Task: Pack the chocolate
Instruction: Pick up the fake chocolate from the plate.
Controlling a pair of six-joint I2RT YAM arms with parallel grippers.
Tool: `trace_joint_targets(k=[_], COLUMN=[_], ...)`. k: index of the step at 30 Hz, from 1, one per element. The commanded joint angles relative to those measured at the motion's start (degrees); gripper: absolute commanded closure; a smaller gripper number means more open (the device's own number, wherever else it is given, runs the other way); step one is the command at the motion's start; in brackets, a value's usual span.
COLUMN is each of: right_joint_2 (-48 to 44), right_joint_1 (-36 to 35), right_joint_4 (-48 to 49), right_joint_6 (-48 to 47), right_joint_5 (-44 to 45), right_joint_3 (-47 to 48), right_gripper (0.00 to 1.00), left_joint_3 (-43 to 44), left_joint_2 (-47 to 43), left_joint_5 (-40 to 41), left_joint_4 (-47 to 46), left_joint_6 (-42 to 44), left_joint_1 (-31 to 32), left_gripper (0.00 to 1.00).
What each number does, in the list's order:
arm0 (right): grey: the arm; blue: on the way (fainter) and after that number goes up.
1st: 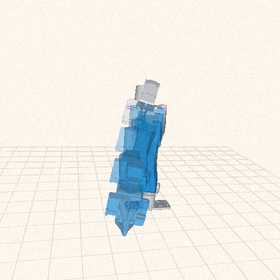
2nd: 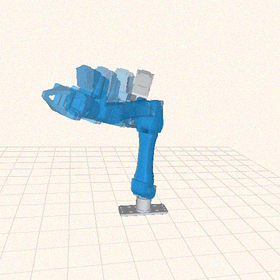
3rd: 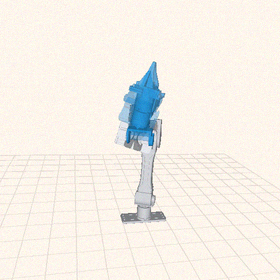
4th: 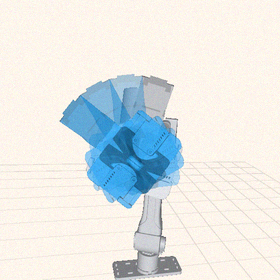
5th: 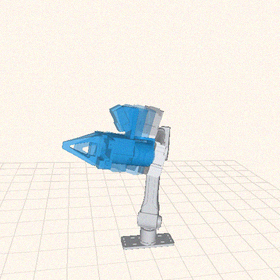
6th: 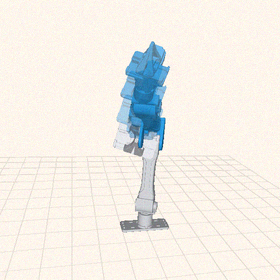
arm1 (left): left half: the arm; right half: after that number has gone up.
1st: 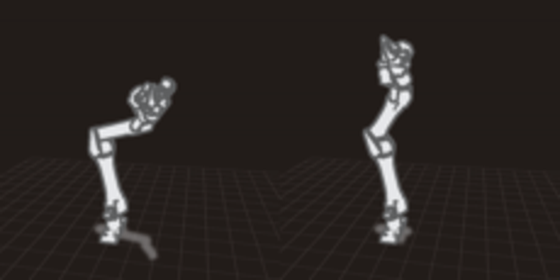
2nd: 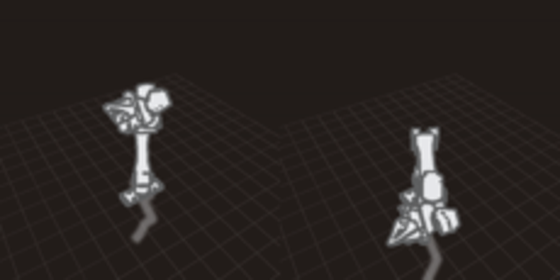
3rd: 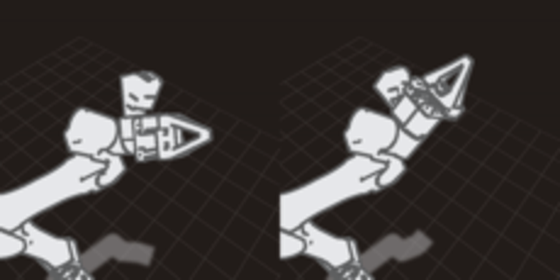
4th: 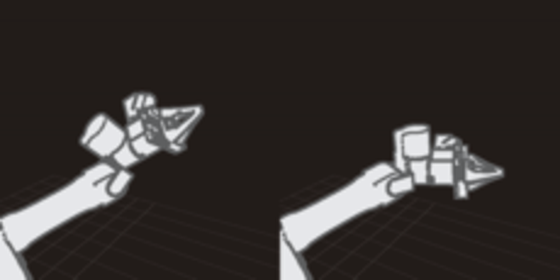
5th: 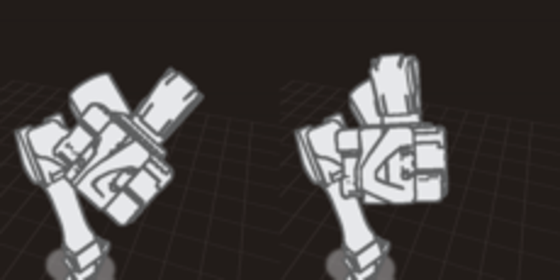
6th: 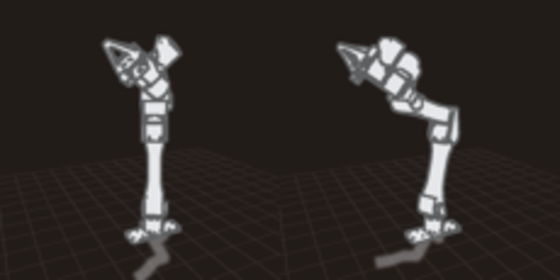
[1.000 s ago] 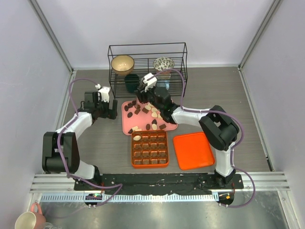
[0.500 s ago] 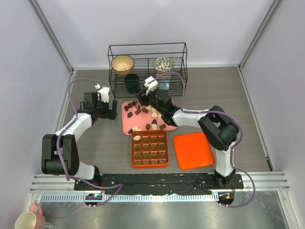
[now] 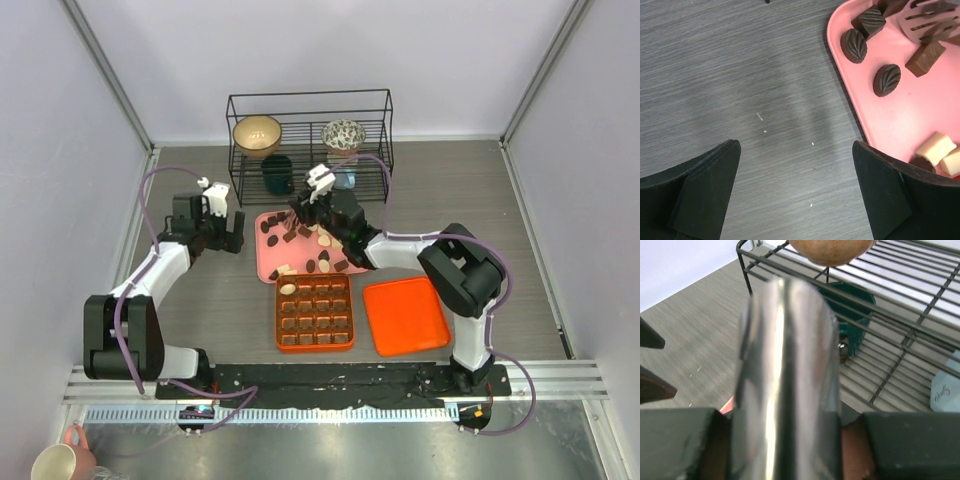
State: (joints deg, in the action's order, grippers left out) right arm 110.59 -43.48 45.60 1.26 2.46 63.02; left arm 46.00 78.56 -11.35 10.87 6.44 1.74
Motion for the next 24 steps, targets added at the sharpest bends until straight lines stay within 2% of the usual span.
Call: trace_joint_targets(k=[1,5,16,20,24], right_joint_2=[-8.62,-15.74,-36.56,-39.83,-40.89], right_joint_1=[-0.37,-1.51,-8.71,-10.57,-11.09], right_joint_4=[-0.6,-3.94,-20.46,-24.85,-24.69], right_joint_6=[0.68,0.24,0.32,1.2,2.17], right_joint_5=[-0.61,-0.7,0.0,0.18,0.35], right_joint_3=[-1.76,-4.04,-13.62,-15.65,-17.67], right_gripper=[0.78,0.81,0.82,0.82,0.82], left_joint_3=[-0.65,-0.56,-0.21,-0.29,-0.56], left_joint_2=[-2.8,-2.63,-1.66,-1.92,-2.63], left_joint_5=[0.37,0.1,0.1,0.19,0.63], left_joint_4=[0.99,2.13,2.05,1.96,2.31], left_joint_6=[1.82,2.35,2.62,2.53,2.44], left_joint_1=[-0.42,-0.42,-0.42,-0.42,-0.42], left_gripper=[0.0,0.0,0.0,0.0,0.0])
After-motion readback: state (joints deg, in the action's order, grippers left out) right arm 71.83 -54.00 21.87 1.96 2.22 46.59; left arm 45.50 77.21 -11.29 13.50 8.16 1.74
